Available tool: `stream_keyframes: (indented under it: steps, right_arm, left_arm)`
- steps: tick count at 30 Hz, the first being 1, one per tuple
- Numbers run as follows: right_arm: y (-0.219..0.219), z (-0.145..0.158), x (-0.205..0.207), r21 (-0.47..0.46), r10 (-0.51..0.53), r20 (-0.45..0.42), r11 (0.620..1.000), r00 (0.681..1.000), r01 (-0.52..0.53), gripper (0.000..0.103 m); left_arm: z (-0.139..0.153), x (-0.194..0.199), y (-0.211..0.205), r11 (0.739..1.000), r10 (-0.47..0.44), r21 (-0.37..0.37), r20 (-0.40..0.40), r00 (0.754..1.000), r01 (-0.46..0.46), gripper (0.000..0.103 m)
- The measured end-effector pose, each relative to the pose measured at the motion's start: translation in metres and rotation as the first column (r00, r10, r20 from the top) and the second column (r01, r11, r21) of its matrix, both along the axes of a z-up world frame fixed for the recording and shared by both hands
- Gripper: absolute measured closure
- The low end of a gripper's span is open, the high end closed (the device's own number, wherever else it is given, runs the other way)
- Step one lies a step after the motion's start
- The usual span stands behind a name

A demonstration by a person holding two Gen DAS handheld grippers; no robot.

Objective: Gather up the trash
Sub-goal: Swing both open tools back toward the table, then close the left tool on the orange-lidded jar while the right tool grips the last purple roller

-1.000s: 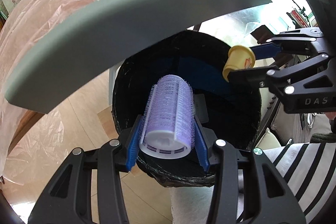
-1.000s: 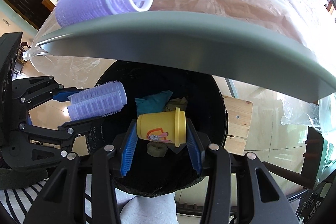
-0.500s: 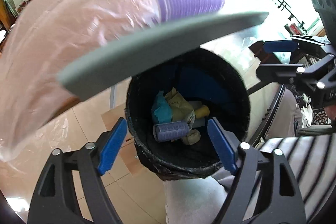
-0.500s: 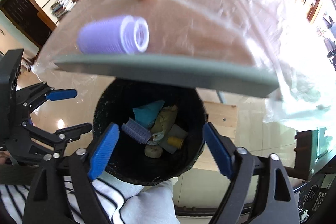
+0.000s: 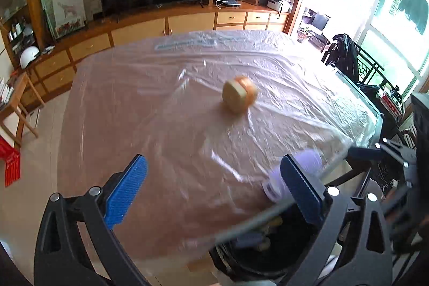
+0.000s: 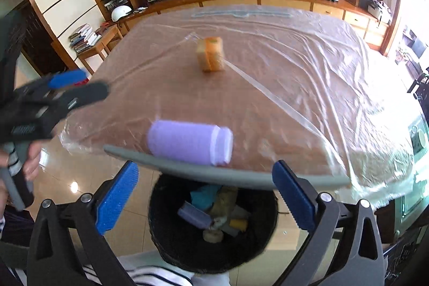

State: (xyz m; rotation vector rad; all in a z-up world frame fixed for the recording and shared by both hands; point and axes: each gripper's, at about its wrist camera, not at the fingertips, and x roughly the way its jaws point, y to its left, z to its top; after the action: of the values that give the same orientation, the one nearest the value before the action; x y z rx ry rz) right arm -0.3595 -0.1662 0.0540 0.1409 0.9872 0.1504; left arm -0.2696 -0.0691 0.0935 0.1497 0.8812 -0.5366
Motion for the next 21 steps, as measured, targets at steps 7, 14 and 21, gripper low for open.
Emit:
stream_keyframes:
  steps: [7, 14, 21]
  right_arm:
    - [0.023, -0.003, 0.018, -0.015, -0.009, 0.0, 1.0, 1.0, 0.009, 0.005]
    - [0.035, -0.012, 0.028, -0.001, -0.02, -0.014, 1.0, 1.0, 0.02, 0.005]
    - [0.039, -0.017, 0.035, -0.017, -0.076, -0.014, 0.997, 0.997, 0.076, 0.005]
  left_arm:
    - [-0.009, 0.047, -0.039, 0.993, -0.1, 0.061, 0.013, 0.995, 0.099, 0.003]
    - [-0.028, 0.075, -0.075, 0.965, -0.242, 0.102, 0.0, 0.97, 0.241, 0.003]
    - [-0.052, 0.099, -0.096, 0.929, -0.343, 0.14, -0.031, 0.939, 0.344, 0.003]
